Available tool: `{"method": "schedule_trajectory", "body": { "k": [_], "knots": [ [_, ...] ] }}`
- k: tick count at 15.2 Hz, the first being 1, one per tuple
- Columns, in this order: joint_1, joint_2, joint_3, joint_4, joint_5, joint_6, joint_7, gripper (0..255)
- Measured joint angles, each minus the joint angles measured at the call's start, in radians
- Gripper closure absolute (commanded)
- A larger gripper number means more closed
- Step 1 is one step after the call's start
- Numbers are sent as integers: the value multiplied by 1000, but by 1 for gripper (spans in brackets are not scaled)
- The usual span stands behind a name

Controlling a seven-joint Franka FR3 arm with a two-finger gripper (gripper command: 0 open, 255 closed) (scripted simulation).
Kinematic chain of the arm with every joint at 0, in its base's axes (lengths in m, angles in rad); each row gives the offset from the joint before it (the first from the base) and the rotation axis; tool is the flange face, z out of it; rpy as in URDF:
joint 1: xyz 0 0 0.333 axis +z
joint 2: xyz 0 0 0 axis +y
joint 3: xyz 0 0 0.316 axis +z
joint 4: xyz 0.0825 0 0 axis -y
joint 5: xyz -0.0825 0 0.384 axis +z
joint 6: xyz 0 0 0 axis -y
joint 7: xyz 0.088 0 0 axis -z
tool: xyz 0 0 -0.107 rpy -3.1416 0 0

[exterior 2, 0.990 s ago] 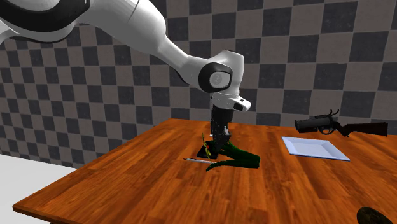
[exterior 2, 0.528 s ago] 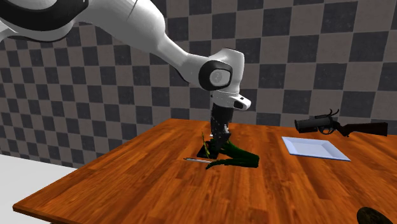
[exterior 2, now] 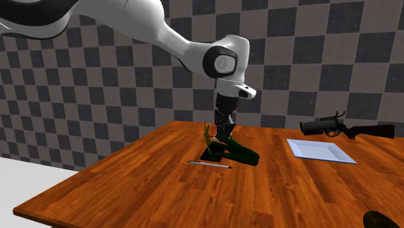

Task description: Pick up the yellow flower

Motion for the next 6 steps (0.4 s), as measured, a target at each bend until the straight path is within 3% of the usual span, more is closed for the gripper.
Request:
{"method": "schedule_trajectory", "body": {
  "k": [6],
  "knots": [
    [-1,-15,-1,54,-6,-68,14,255]
  ]
}}
